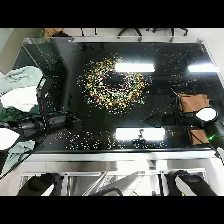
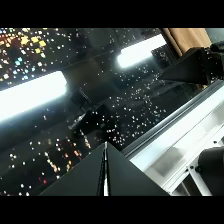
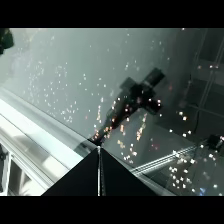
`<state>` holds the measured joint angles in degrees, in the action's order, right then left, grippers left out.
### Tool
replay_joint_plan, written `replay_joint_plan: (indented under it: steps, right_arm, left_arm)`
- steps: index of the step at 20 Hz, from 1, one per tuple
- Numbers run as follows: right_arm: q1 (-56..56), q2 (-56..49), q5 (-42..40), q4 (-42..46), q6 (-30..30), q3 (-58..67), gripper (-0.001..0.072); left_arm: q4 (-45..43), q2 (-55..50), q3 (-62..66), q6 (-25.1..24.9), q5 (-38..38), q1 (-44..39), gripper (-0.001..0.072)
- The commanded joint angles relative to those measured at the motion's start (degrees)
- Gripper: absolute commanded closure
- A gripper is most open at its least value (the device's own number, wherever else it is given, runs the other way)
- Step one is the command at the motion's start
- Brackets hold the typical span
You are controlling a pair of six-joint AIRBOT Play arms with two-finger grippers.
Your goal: Fold the shirts.
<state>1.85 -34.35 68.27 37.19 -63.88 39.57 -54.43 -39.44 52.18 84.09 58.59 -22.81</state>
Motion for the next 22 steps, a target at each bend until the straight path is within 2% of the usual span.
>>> replay_joint_plan:
  steps: [1, 11, 13, 15, 19, 22]
  right_arm:
    - [0.0, 0.0, 0.1, 0.0, 0.0, 0.0, 0.0692]
    - [0.0, 0.0, 0.1, 0.0, 0.0, 0.0, 0.0692]
    - [0.0, 0.0, 0.1, 0.0, 0.0, 0.0, 0.0692]
    - [0.0, 0.0, 0.1, 0.0, 0.0, 0.0, 0.0692]
    - [0.0, 0.0, 0.1, 0.0, 0.0, 0.0, 0.0692]
    - [0.0, 0.0, 0.1, 0.0, 0.0, 0.0, 0.0692]
  left_arm:
    - [0.0, 0.0, 0.0, 0.0, 0.3, 0.0, 0.0694]
    - [-0.3, 0.0, 0.0, -0.1, 1.3, 0.2, 0.0694]
    - [-3.5, 0.0, 0.0, 0.0, 1.3, 2.1, 0.0694]
    - [-7.3, 0.0, 0.0, 0.0, 1.4, 6.4, 0.0694]
    - [-8.1, -1.0, 0.0, -0.9, -0.7, 22.7, 0.0694]
    - [-8.0, -5.3, 0.2, -7.5, -6.5, 35.5, 0.0694]
